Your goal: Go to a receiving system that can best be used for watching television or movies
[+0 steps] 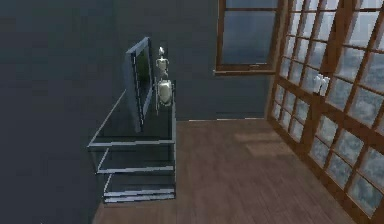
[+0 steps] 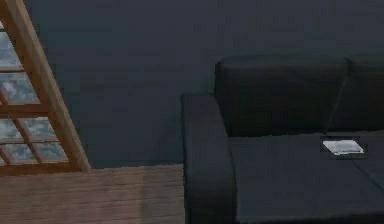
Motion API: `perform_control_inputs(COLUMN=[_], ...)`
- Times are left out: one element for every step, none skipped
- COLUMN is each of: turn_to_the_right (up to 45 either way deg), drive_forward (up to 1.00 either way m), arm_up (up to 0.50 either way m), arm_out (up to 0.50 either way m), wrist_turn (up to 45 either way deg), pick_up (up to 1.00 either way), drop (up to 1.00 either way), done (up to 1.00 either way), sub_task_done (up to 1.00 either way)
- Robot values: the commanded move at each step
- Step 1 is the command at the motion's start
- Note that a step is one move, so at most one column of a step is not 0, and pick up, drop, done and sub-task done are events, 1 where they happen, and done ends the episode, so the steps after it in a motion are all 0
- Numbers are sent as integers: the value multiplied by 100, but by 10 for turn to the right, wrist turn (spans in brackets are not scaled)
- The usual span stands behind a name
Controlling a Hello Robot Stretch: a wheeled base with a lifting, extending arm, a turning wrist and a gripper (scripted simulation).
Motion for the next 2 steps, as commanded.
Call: perform_control_inputs(turn_to_the_right=[0,0], drive_forward=[15,30], arm_up=[0,0], arm_out=[0,0], wrist_turn=[0,0], pick_up=[0,0], drop=[0,0], done=[0,0], sub_task_done=[0,0])
